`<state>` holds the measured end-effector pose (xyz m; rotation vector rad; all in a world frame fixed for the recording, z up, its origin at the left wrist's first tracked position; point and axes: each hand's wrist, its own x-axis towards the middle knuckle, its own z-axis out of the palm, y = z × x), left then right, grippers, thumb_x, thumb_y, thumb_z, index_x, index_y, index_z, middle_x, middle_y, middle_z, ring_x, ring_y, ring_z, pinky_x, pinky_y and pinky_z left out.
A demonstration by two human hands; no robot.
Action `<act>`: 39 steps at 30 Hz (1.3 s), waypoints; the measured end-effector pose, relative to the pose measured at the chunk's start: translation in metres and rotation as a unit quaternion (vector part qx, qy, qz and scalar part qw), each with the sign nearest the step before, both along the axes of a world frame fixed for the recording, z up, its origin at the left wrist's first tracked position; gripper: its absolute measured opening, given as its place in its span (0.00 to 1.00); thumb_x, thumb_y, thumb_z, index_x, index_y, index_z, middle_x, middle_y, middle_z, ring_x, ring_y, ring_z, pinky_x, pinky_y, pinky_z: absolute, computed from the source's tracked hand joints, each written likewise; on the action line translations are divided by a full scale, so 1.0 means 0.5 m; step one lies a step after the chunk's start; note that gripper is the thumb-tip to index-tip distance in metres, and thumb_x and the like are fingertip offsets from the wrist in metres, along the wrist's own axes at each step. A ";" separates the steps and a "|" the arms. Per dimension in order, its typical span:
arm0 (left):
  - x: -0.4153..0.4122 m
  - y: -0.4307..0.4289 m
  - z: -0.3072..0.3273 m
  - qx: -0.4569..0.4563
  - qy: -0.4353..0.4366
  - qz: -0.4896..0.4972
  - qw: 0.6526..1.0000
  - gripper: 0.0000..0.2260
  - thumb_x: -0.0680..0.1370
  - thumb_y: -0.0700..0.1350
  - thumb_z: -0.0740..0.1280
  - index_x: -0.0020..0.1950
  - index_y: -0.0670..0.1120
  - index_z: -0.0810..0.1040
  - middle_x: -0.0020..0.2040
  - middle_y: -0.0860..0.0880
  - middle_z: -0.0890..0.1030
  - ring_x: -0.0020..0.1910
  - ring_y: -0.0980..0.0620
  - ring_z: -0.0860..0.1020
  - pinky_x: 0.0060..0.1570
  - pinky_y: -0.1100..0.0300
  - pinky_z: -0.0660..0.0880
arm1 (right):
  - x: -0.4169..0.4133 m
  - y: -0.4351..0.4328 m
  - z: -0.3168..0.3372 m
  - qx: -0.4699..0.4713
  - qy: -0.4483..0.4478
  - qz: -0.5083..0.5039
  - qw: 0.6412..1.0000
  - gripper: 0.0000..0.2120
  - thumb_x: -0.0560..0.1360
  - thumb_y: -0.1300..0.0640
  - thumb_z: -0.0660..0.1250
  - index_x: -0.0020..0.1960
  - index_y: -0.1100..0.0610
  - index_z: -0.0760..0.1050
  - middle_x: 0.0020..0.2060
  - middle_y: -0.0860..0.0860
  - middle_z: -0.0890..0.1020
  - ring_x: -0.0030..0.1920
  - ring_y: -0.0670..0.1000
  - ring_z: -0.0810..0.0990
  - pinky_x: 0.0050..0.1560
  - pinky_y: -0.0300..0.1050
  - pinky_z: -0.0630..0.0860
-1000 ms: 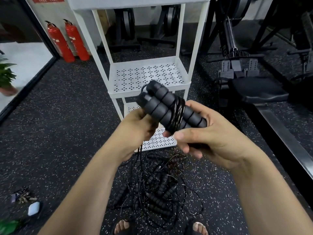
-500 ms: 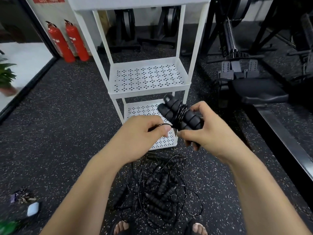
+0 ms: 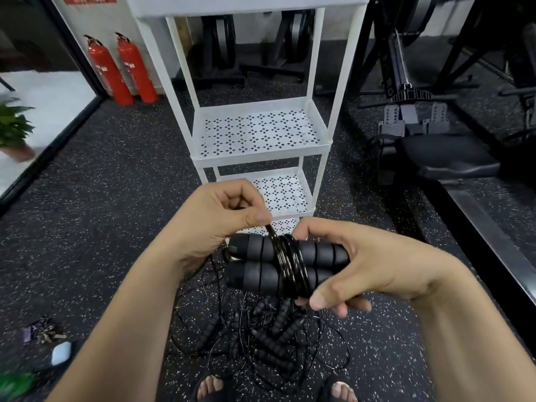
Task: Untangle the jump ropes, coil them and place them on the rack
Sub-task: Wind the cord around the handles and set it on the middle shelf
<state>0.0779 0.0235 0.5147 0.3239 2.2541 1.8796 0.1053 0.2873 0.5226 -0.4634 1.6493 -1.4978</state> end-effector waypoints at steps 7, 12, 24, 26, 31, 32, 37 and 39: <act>-0.007 0.029 -0.028 -0.002 -0.047 0.067 0.997 0.26 0.86 0.32 0.59 0.39 0.53 0.88 0.39 0.51 0.87 0.41 0.54 0.85 0.45 0.58 0.79 | -0.004 -0.022 0.001 -0.150 0.014 -0.113 0.982 0.21 0.73 0.72 0.75 0.58 0.59 0.70 0.51 0.72 0.84 0.30 0.51 0.80 0.22 0.37 0.71; -0.007 0.062 -0.047 -0.016 -0.064 0.082 0.994 0.19 0.88 0.39 0.60 0.38 0.48 0.77 0.29 0.48 0.68 0.27 0.54 0.62 0.32 0.56 0.56 | -0.010 -0.041 -0.008 -0.192 0.035 -0.239 0.951 0.22 0.71 0.70 0.78 0.60 0.58 0.72 0.52 0.73 0.82 0.31 0.52 0.79 0.23 0.39 0.69; 0.015 0.054 -0.014 -0.272 0.027 -0.014 0.962 0.11 0.85 0.55 0.66 0.47 0.55 0.84 0.26 0.59 0.72 0.25 0.58 0.66 0.28 0.63 0.62 | -0.040 -0.015 -0.042 -0.007 0.141 -0.362 0.922 0.23 0.72 0.68 0.81 0.61 0.58 0.74 0.44 0.59 0.87 0.35 0.57 0.83 0.29 0.47 0.72; 0.019 0.044 -0.001 -0.275 0.030 -0.018 0.961 0.11 0.84 0.56 0.68 0.45 0.55 0.83 0.26 0.59 0.72 0.25 0.59 0.66 0.28 0.64 0.62 | -0.041 -0.012 -0.044 0.032 0.141 -0.347 0.927 0.23 0.72 0.68 0.81 0.60 0.58 0.74 0.43 0.60 0.87 0.35 0.58 0.83 0.29 0.48 0.72; 0.016 0.023 0.013 -0.245 0.042 -0.003 0.969 0.12 0.78 0.58 0.75 0.41 0.52 0.82 0.28 0.58 0.74 0.27 0.59 0.68 0.32 0.61 0.65 | -0.034 -0.007 -0.040 0.121 0.114 -0.226 0.960 0.22 0.73 0.68 0.81 0.59 0.58 0.73 0.40 0.63 0.87 0.34 0.57 0.82 0.25 0.46 0.73; 0.017 0.021 0.015 -0.236 0.045 -0.003 0.971 0.12 0.76 0.57 0.77 0.40 0.52 0.82 0.27 0.59 0.73 0.26 0.60 0.67 0.31 0.62 0.64 | -0.031 -0.008 -0.038 0.129 0.104 -0.200 0.966 0.22 0.73 0.67 0.81 0.60 0.58 0.72 0.39 0.62 0.87 0.34 0.57 0.82 0.25 0.45 0.73; 0.013 0.000 0.022 -0.187 0.050 -0.002 0.981 0.14 0.66 0.58 0.82 0.37 0.51 0.84 0.29 0.55 0.77 0.30 0.58 0.70 0.33 0.64 0.66 | -0.019 -0.007 -0.023 0.132 0.051 -0.088 0.986 0.24 0.74 0.63 0.82 0.61 0.54 0.73 0.43 0.67 0.86 0.38 0.59 0.82 0.27 0.43 0.71; 0.009 -0.008 0.022 -0.165 0.052 -0.004 0.985 0.15 0.63 0.59 0.81 0.38 0.50 0.85 0.33 0.50 0.81 0.33 0.55 0.73 0.37 0.62 0.70 | -0.014 -0.006 -0.014 0.117 0.038 -0.052 0.991 0.22 0.74 0.63 0.82 0.60 0.55 0.73 0.48 0.69 0.86 0.39 0.59 0.81 0.25 0.42 0.70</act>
